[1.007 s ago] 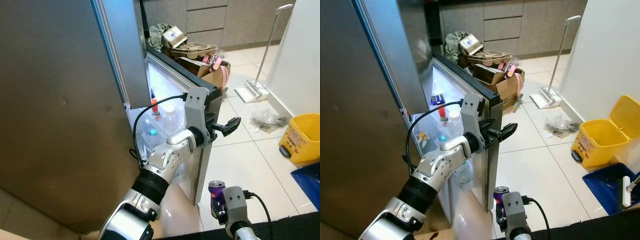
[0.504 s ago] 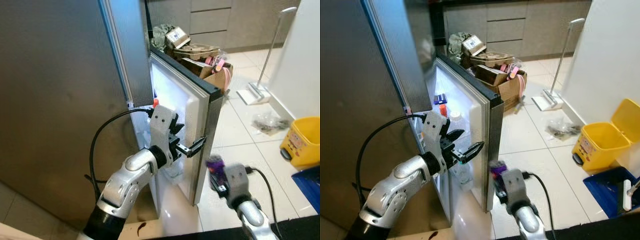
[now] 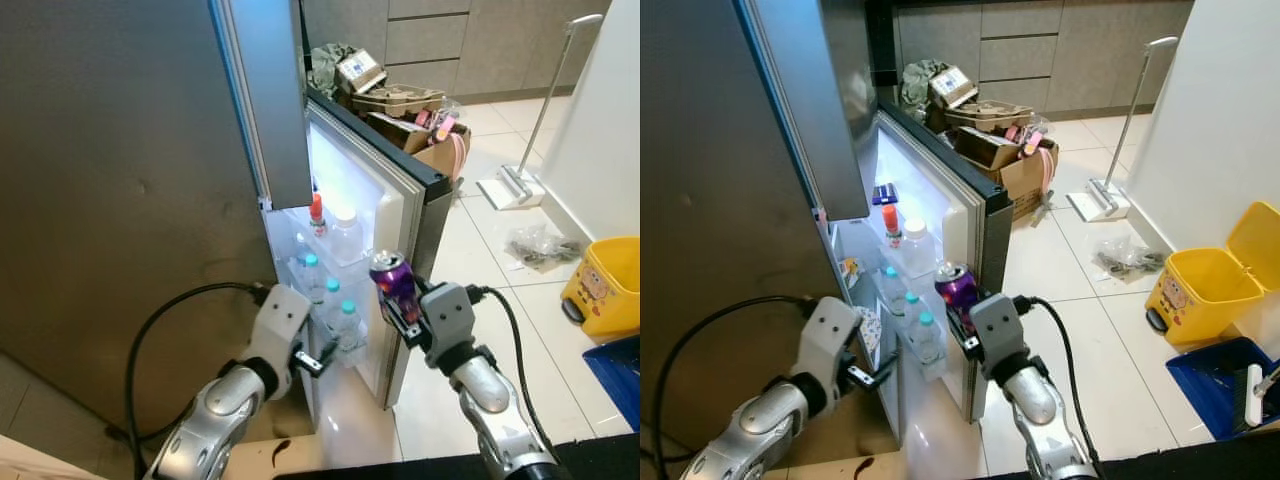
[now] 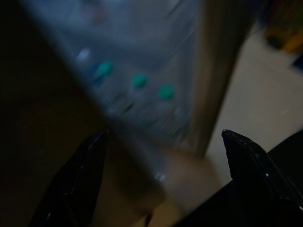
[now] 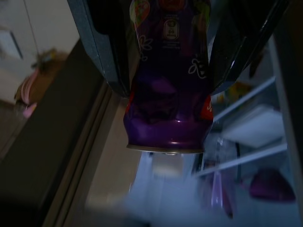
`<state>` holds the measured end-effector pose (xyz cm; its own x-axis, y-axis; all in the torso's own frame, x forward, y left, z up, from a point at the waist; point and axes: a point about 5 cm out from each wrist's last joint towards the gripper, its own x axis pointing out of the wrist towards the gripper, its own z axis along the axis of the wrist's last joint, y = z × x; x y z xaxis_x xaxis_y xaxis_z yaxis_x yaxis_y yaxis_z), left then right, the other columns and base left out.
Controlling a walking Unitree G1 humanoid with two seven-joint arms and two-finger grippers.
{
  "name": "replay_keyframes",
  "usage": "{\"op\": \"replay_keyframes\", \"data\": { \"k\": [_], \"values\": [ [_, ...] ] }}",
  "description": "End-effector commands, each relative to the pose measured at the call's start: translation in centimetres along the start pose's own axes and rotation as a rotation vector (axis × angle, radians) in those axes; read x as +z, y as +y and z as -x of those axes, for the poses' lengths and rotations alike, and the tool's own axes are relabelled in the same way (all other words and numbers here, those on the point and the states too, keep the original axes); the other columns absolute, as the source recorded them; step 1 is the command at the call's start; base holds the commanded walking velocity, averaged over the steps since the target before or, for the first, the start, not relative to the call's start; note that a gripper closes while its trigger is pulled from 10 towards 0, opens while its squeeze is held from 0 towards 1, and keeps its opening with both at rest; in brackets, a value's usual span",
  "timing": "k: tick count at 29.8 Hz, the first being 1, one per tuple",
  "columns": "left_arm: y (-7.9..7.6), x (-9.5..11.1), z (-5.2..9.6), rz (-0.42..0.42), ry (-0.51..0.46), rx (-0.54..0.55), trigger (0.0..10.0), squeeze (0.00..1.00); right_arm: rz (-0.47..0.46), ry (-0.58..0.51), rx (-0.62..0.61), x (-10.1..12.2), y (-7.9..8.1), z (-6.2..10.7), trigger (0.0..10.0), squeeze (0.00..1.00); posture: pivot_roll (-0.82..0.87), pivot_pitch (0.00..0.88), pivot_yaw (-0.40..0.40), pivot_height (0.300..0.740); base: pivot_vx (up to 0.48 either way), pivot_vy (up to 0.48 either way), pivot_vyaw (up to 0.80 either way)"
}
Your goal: Restocking fridge
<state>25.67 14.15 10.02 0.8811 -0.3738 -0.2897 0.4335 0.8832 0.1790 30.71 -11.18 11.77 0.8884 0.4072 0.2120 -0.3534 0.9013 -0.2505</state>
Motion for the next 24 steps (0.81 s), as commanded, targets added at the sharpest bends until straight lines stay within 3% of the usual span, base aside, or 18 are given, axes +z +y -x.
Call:
{"op": "replay_keyframes", "data": {
  "k": [1, 9, 16, 24],
  "values": [
    [0.8, -1.2, 0.5, -0.027, 0.049, 0.061, 10.0, 0.0, -0.019, -0.011, 0.016, 0.6, 0.2, -0.6, 10.0, 0.0, -0.1, 0.11, 0.011, 0.74, 0.0, 0.0, 0.0],
    [0.5, -0.5, 0.3, -0.009, 0.017, 0.098, 10.0, 0.0, -0.09, 0.024, 0.03, 0.5, -0.7, -2.7, 10.0, 0.0, -0.07, 0.107, 0.018, 0.74, 0.0, 0.0, 0.0],
    [0.5, -0.4, 0.4, -0.01, 0.01, 0.11, 10.0, 0.0, -0.131, 0.046, 0.026, 0.4, -1.5, -3.3, 10.0, 0.0, -0.06, 0.109, 0.021, 0.74, 0.0, 0.0, 0.0],
    [0.3, -0.4, 0.2, 0.001, 0.018, 0.11, 10.0, 0.0, -0.002, 0.076, -0.065, 0.2, -5.5, -2.3, 10.0, 0.0, -0.08, 0.114, 0.029, 0.74, 0.0, 0.0, 0.0]
  ]
}}
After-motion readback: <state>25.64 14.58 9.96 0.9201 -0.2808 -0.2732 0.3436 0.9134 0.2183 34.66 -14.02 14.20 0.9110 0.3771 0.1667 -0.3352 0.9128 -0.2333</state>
